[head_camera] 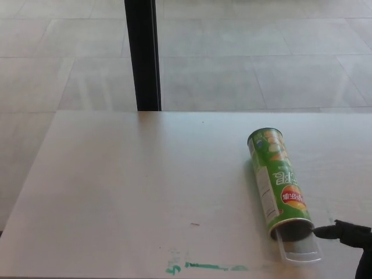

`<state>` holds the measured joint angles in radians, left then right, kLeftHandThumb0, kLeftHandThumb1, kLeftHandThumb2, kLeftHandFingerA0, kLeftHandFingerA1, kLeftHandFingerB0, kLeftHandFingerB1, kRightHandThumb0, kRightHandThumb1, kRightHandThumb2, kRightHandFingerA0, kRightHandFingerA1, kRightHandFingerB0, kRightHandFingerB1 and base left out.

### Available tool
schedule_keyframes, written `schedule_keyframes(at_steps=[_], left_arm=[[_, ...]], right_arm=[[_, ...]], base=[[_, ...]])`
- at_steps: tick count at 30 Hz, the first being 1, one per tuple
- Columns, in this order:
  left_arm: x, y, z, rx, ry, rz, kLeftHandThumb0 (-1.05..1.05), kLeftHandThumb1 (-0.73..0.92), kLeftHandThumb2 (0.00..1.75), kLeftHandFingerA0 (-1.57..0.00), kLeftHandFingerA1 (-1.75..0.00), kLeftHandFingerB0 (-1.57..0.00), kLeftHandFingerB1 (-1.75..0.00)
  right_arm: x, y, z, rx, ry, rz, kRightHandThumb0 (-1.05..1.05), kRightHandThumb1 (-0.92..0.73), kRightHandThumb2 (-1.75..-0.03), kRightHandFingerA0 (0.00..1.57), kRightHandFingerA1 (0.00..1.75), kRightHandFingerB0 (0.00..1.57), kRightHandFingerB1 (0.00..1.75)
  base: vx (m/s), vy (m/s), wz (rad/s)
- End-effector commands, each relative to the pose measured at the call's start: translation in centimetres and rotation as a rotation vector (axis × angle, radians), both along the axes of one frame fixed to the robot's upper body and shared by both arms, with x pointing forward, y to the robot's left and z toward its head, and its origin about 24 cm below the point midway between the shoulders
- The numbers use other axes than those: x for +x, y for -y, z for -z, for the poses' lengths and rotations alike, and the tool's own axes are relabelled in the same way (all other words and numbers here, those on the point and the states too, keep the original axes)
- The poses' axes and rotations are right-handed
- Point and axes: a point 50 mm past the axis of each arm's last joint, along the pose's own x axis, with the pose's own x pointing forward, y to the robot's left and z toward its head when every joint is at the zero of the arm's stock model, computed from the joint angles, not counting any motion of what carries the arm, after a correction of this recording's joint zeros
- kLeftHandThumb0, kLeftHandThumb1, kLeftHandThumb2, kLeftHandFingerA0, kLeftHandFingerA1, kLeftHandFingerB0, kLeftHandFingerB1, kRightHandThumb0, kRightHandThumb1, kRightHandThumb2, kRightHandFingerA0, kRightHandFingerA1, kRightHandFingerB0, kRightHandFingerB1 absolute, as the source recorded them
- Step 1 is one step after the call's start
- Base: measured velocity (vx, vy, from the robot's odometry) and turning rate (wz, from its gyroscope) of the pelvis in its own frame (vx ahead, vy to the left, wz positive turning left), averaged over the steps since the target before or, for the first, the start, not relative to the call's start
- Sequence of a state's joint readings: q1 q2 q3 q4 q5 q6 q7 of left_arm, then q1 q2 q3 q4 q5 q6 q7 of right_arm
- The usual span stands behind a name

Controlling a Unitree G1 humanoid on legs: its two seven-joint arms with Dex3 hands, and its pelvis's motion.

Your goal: Use the finger on the right hand of the robot to pull out the chips tray kept inside a container in the middle of the desk

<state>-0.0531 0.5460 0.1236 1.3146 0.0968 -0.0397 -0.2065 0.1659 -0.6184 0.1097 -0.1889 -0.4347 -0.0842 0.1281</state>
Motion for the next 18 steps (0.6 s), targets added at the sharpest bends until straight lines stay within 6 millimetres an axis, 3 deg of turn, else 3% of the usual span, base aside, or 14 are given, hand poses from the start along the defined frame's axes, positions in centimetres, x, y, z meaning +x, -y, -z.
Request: schedule_keyframes(at_steps=[1,16,17,18], left_arm=[[0.2,-0.6,-0.6,0.008,0.002,0.016,-0.46,0.71,0.61,-0.54,-0.65,-0.52,-0.52],[-0.1,-0.5,-0.4,0.005,-0.004,0.006,-0.47,0.7,0.61,-0.51,-0.62,-0.5,-0.5],[-0.1,-0.5,-0.4,0.007,-0.006,0.006,-0.45,0.55,0.98,-0.5,-0.69,-0.41,-0.6],[0.0,-0.6,-0.5,0.012,-0.009,0.012,-0.45,0.55,0.98,-0.5,-0.69,-0.41,-0.6]], right_arm=[[0.9,0.2,0.6,-0.31,0.057,-0.083,-0.18,-0.54,-0.56,0.93,0.99,0.42,0.42],[1.8,-1.4,0.0,-0.395,0.062,-0.137,-0.18,-0.52,-0.55,0.92,1.04,0.43,0.4],[1.9,-1.7,-0.3,-0.396,0.09,-0.138,-0.18,-0.52,-0.55,0.92,1.06,0.42,0.41],[2.0,-1.8,-0.4,-0.391,0.096,-0.139,-0.18,-0.52,-0.55,0.92,1.06,0.42,0.41]], base=[[0.0,0.0,0.0],[0.0,0.0,0.0],[0.0,0.0,0.0],[0.0,0.0,0.0]])
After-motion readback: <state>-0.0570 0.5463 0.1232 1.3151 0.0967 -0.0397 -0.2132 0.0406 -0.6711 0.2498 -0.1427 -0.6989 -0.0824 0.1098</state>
